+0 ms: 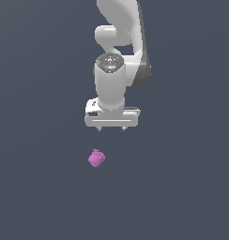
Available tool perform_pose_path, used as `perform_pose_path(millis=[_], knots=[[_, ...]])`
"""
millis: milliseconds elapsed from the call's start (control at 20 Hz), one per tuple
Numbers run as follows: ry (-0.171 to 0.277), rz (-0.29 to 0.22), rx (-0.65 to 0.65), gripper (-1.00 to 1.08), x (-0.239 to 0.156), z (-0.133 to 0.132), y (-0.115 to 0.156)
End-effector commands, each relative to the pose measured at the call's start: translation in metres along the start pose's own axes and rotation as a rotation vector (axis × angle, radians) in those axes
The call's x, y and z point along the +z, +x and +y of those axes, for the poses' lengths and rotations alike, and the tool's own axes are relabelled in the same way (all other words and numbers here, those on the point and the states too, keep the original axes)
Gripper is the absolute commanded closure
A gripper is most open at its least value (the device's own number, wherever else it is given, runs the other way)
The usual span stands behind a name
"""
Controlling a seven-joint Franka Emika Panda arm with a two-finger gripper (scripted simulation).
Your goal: Pick up the object and move it to a goal position.
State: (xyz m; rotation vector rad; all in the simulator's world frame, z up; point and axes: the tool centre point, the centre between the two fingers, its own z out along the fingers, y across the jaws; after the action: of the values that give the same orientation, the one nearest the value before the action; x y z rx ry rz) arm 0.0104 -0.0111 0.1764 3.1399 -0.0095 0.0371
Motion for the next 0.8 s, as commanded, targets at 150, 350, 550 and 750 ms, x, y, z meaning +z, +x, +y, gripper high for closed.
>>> perform_pose_path(millis=[150, 350, 550, 750], knots=[[0.002, 0.004, -0.002, -0.92, -0.004, -0.005, 0.002], [0.009, 0.014, -0.011, -0.92, -0.018, -0.021, 0.006], [0.010, 0.016, -0.016, -0.92, -0.020, -0.023, 0.006], [0.010, 0.014, 0.005, -0.92, -0.017, -0.020, 0.009]])
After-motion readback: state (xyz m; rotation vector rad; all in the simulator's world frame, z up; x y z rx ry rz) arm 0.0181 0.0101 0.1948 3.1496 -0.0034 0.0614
